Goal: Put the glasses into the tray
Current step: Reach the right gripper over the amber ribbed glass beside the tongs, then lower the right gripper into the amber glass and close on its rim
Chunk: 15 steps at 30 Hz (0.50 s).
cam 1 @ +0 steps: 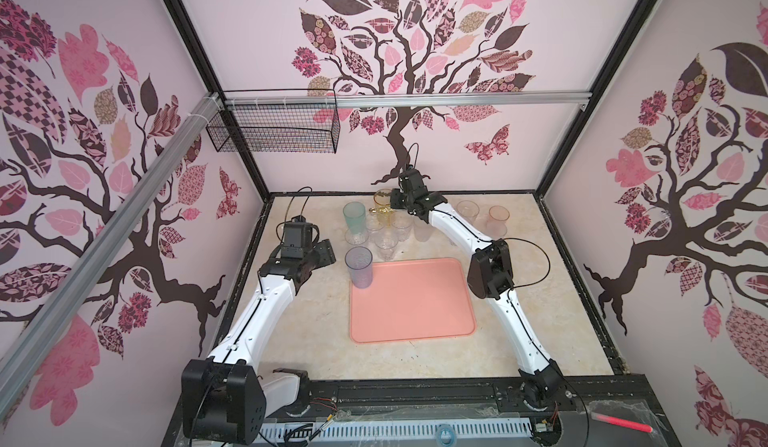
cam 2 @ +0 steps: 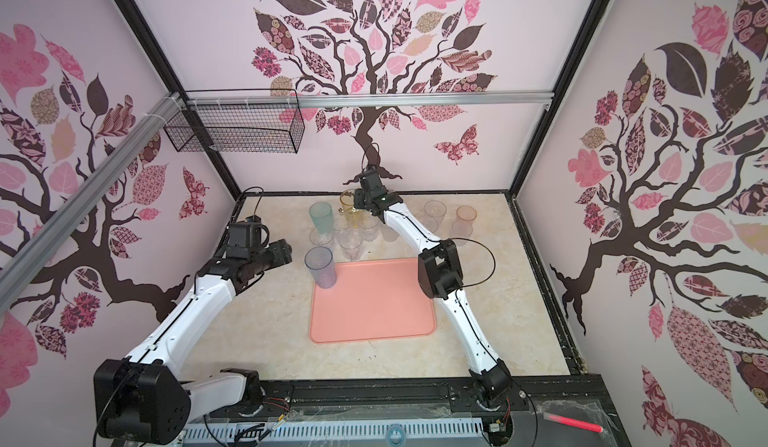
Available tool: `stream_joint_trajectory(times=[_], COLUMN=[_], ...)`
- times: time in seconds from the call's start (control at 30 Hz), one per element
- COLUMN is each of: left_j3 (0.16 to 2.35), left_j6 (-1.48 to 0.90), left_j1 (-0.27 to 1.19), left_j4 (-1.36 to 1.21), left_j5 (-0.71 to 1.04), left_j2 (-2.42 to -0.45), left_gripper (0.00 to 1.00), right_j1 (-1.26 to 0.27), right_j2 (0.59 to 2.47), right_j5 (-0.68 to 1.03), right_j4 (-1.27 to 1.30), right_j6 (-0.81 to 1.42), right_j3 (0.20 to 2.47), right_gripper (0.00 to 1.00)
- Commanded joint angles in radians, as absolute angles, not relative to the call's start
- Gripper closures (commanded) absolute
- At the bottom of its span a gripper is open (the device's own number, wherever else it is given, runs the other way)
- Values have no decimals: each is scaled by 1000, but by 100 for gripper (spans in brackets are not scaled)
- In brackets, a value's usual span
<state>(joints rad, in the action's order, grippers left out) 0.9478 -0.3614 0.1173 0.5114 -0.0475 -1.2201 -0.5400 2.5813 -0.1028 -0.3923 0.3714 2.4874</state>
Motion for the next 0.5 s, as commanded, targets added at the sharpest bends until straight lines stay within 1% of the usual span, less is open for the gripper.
stream_joint_trajectory(times=[0.0, 0.1, 0.2, 0.3, 0.4, 0.47], left_j3=[953, 955, 953, 955, 955, 955], left_j6=[-351, -351, -351, -351, -351, -351], left_j1=[112, 112, 112, 111, 111, 111], left_j4=[516, 515, 516, 515, 515, 515], left_j5=[-52, -51, -53, -53, -53, -53], left_j2=[-1214, -1213, -1213, -1213, -1213, -1215], left_gripper=[26, 26, 26, 26, 26, 26], right_j1=[-540, -541, -541, -541, -539, -539], right_j2=[2557, 2569, 2583, 2602, 2616, 2620], right_j5=[-100, -104, -98, -103, -104, -101], right_j4=[-378, -389, -394, -395, -394, -396], right_j6=[393, 394, 399, 402, 408, 411], right_j3=[2433, 2453, 2474, 2495, 2503, 2503], right_gripper=[62, 65, 66, 64, 59, 60])
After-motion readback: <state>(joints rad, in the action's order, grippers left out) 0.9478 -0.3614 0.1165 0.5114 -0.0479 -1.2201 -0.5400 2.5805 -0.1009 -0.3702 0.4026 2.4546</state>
